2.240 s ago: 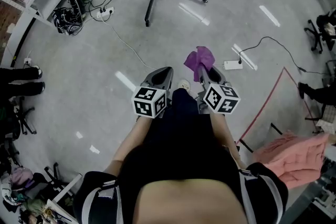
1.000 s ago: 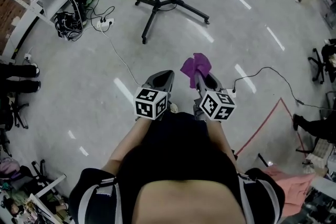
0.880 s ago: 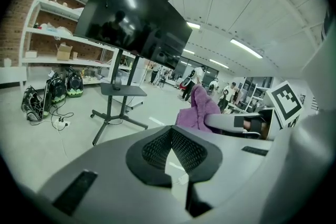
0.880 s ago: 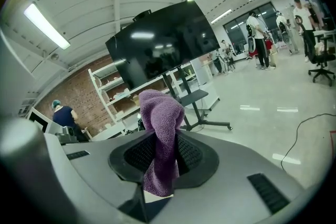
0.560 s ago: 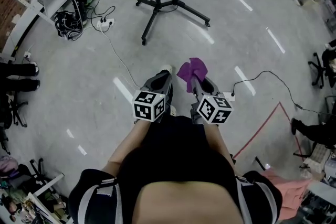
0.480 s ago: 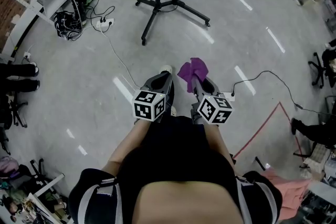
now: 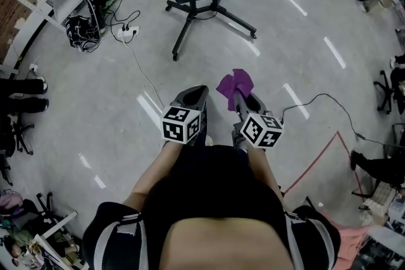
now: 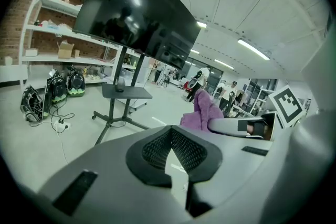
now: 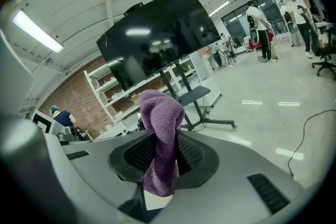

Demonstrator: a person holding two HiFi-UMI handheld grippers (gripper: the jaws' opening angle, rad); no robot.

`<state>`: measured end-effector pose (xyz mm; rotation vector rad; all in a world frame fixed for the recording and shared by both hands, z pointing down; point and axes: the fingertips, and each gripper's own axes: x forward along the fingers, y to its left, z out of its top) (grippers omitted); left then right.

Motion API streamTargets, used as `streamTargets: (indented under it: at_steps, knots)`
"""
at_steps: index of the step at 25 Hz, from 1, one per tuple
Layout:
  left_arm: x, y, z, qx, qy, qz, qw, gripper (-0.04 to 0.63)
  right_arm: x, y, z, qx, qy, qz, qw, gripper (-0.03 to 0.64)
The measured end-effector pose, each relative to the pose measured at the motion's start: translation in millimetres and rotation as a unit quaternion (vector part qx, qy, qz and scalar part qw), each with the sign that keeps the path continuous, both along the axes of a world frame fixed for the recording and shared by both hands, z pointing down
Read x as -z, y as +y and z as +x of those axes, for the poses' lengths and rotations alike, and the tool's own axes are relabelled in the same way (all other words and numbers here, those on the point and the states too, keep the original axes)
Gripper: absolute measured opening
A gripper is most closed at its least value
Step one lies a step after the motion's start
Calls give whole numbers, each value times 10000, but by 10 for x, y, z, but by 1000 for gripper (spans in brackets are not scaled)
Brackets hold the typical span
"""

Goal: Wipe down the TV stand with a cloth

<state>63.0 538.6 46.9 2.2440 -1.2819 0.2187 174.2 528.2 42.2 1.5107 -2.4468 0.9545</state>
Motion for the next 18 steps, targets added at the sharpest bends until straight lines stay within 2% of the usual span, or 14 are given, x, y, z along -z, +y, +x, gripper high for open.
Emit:
streamTargets:
  at_steps: [8,18]
  knots:
    - [116,-689,-192,131,41,62,9999,6,122,-724,-157,47,-9,50,10000,101]
    - [206,-1582,-416,10,74,-4,10000,6,223,-1606,-487,151,-17,-20,9999,101]
